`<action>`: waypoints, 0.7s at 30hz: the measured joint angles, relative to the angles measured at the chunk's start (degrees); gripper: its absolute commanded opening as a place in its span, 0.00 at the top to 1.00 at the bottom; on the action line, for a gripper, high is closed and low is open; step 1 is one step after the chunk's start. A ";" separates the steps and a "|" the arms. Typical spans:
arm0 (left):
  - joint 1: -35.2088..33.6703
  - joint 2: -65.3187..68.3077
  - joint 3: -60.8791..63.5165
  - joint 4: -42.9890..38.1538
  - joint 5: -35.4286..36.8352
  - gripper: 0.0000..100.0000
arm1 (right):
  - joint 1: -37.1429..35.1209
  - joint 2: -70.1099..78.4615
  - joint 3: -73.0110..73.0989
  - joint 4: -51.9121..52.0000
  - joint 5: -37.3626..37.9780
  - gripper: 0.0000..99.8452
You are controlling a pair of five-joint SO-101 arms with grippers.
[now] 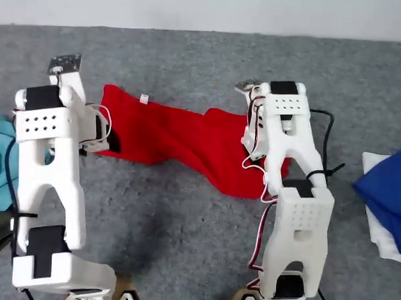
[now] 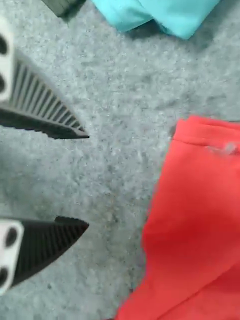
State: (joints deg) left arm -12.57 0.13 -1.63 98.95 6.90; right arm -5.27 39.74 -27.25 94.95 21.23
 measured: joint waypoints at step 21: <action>-0.26 0.00 1.67 0.00 0.00 0.75 | 4.84 2.73 -0.88 -4.57 10.64 0.99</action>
State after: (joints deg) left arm -12.84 0.13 0.04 98.95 6.90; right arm -0.44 42.46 -28.13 90.37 31.87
